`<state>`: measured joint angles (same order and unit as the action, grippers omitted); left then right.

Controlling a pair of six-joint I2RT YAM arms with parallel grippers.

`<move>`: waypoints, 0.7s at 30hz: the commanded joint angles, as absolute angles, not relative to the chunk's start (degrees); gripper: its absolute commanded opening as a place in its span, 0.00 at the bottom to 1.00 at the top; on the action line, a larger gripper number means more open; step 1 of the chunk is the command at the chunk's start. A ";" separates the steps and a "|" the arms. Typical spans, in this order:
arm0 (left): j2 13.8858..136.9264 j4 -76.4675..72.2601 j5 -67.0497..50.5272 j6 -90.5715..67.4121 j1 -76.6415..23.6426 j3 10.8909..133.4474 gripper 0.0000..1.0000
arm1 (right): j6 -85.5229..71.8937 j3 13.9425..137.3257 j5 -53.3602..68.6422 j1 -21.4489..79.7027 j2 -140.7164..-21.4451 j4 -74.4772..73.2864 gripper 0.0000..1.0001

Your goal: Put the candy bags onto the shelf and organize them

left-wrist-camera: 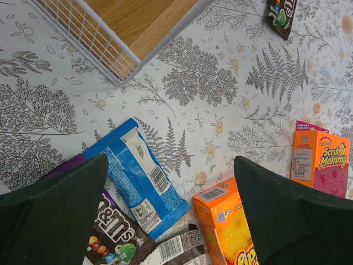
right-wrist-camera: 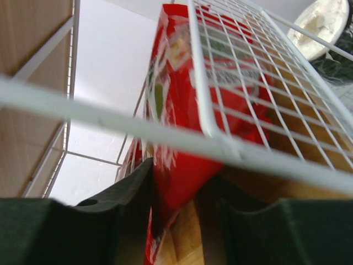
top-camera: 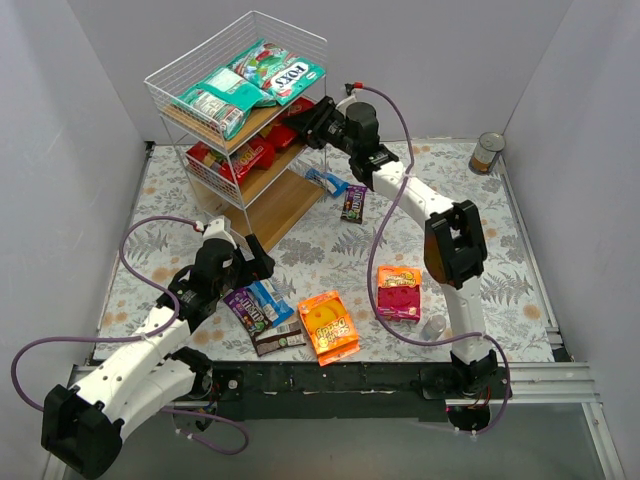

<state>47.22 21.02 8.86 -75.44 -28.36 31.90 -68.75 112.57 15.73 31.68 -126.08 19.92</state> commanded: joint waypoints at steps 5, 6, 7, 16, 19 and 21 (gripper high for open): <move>46.05 21.00 9.58 -75.32 -28.48 33.05 0.98 | -65.21 104.42 15.38 31.73 -116.72 22.76 0.52; 45.97 21.01 9.58 -75.32 -28.48 33.05 0.98 | -65.21 102.93 15.29 31.73 -116.28 23.20 0.52; 45.97 21.09 9.58 -75.32 -28.48 32.96 0.98 | -65.13 102.31 15.21 31.73 -115.58 23.46 0.52; 45.97 21.01 9.49 -75.24 -28.48 32.96 0.98 | -66.53 104.40 15.73 31.38 -116.70 21.36 0.10; 45.97 20.92 9.49 -75.32 -28.48 33.05 0.98 | -67.23 107.04 16.61 31.38 -119.26 20.66 0.03; 46.05 21.00 9.49 -75.23 -28.48 32.96 0.98 | -67.41 108.89 16.87 31.46 -120.14 20.04 0.01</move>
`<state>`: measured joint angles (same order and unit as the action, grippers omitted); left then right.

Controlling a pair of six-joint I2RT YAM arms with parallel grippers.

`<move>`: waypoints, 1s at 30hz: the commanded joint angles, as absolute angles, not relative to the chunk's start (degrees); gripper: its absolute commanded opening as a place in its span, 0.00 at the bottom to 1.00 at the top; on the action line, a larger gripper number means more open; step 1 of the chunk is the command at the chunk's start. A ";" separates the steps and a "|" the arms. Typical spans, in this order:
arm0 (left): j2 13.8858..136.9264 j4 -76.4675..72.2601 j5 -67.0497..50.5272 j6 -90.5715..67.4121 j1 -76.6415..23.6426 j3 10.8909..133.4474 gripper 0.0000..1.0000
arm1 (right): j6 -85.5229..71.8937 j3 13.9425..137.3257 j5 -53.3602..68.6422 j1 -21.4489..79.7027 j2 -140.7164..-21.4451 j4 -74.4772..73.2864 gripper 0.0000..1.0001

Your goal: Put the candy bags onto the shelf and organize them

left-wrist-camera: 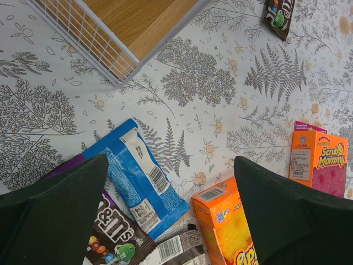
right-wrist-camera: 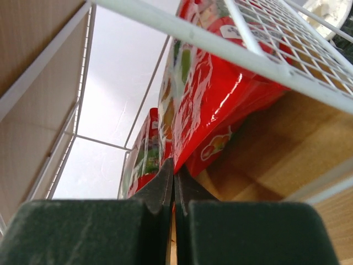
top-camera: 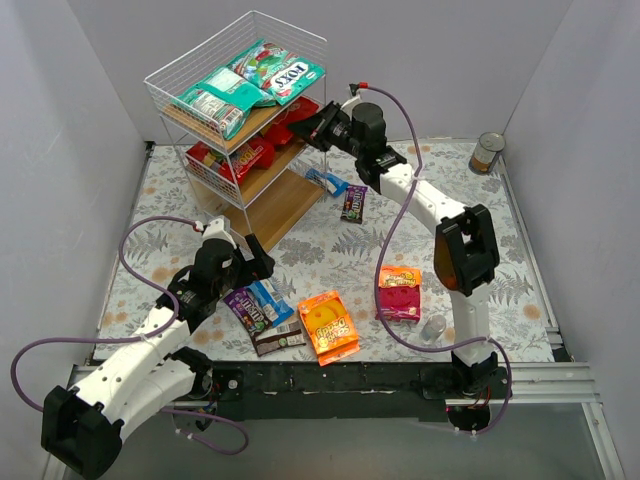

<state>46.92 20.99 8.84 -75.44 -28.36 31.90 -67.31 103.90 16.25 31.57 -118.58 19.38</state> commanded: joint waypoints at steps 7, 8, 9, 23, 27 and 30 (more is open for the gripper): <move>46.32 20.65 9.58 -75.06 -28.48 33.31 0.98 | -67.33 109.87 16.97 31.46 -121.30 17.84 0.01; 46.23 20.74 9.75 -74.97 -28.56 33.22 0.98 | -67.06 107.43 16.53 31.46 -120.51 18.19 0.07; 46.14 20.83 9.76 -75.06 -28.56 33.22 0.98 | -66.80 106.27 16.35 31.46 -118.67 18.80 0.13; 42.89 23.19 13.27 -79.36 -28.48 33.92 0.98 | -61.00 93.26 17.75 30.15 -102.93 18.12 0.56; 44.64 29.25 17.22 -84.01 -28.48 36.99 0.98 | -55.65 91.15 17.93 29.88 -98.10 10.04 0.62; 47.54 37.24 21.61 -90.42 -28.48 40.24 0.98 | -49.24 88.42 13.81 29.97 -92.56 0.12 0.66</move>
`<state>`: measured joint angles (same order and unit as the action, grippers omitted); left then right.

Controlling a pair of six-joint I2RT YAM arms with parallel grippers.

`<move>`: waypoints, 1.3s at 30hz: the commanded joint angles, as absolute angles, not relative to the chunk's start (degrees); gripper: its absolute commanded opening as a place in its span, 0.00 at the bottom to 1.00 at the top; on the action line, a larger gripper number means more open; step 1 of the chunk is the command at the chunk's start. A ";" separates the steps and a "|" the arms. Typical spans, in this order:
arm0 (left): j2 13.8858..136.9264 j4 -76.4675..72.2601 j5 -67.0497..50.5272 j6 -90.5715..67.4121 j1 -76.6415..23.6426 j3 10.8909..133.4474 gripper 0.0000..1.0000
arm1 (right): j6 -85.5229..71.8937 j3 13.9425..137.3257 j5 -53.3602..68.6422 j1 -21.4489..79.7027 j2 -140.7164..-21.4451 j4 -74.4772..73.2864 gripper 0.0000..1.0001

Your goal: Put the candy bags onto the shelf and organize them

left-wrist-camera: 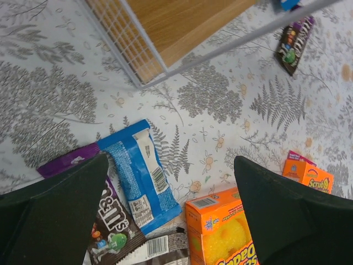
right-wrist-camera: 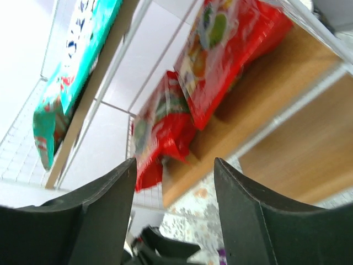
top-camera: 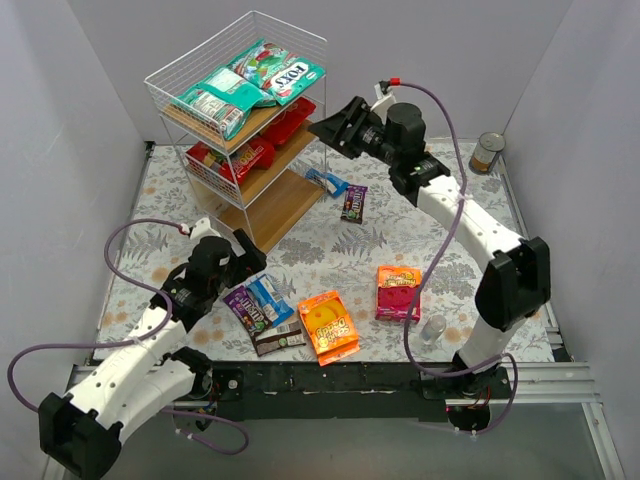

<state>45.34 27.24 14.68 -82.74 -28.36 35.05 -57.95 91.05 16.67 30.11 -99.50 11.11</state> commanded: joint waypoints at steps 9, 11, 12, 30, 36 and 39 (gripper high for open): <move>58.62 48.26 16.62 -103.00 -28.48 38.68 0.98 | -41.22 72.61 4.22 31.81 -81.56 -12.56 0.60; 58.97 48.34 15.47 -104.23 -28.48 36.74 0.98 | -40.87 71.81 4.22 32.87 -81.56 -13.35 0.60; 58.97 48.43 14.77 -104.93 -28.48 36.22 0.98 | -40.43 71.98 4.04 34.18 -81.65 -14.49 0.60; 67.84 23.56 -2.19 -111.18 -28.74 26.53 0.89 | -38.94 62.40 6.33 39.90 -80.41 -21.96 0.60; 75.13 17.49 -2.20 -113.81 -31.46 29.88 0.88 | -33.94 62.06 11.58 38.68 -83.23 -21.36 0.60; 74.10 18.19 -0.98 -114.26 -32.52 31.29 0.88 | -32.44 61.09 15.53 38.23 -84.81 -19.87 0.60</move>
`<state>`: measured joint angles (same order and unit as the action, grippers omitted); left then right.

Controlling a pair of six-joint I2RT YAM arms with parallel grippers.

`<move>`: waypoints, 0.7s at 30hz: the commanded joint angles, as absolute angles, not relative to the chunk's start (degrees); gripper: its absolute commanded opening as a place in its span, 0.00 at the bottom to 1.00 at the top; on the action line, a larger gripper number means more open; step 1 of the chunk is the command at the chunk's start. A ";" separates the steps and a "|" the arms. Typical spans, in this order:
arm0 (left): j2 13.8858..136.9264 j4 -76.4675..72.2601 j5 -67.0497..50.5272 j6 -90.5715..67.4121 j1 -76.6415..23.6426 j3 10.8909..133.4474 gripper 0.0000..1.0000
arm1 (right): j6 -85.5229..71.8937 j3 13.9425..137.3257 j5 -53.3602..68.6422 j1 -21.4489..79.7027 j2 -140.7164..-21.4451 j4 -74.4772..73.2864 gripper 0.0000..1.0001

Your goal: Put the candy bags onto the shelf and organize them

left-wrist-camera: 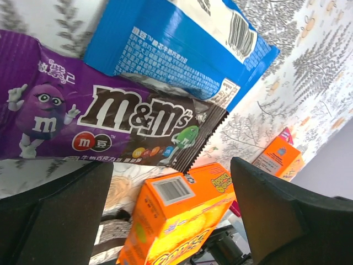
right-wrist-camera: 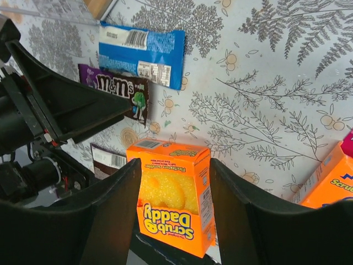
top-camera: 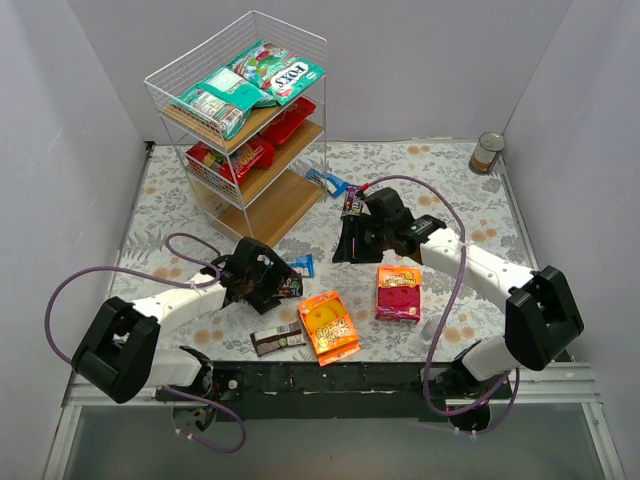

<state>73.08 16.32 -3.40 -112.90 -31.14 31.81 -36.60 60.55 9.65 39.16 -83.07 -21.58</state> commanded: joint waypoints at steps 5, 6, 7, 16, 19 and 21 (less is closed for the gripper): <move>66.90 23.90 2.11 -113.65 -32.61 29.89 0.89 | -29.89 61.00 23.19 38.50 -90.34 -16.18 0.61; 65.67 24.86 2.63 -113.64 -32.61 29.53 0.90 | -29.53 61.17 25.03 38.76 -91.13 -15.56 0.63; 62.96 26.87 2.90 -113.99 -32.61 29.01 0.90 | -27.88 62.04 25.66 39.02 -92.80 -15.21 0.64; 55.28 32.33 6.32 -113.47 -32.52 26.98 0.95 | -29.61 63.28 31.55 41.22 -102.64 -7.39 0.67; 57.39 34.18 8.17 -113.55 -32.17 28.38 0.96 | -30.67 63.72 32.61 41.48 -105.89 -3.61 0.66; 59.23 34.10 7.56 -112.25 -31.47 28.91 0.96 | -31.55 64.33 32.52 41.75 -107.48 -2.20 0.65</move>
<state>56.99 30.85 5.15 -113.75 -32.36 26.68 -29.98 61.73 29.69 41.34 -104.68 -8.69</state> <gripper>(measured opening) 0.956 0.658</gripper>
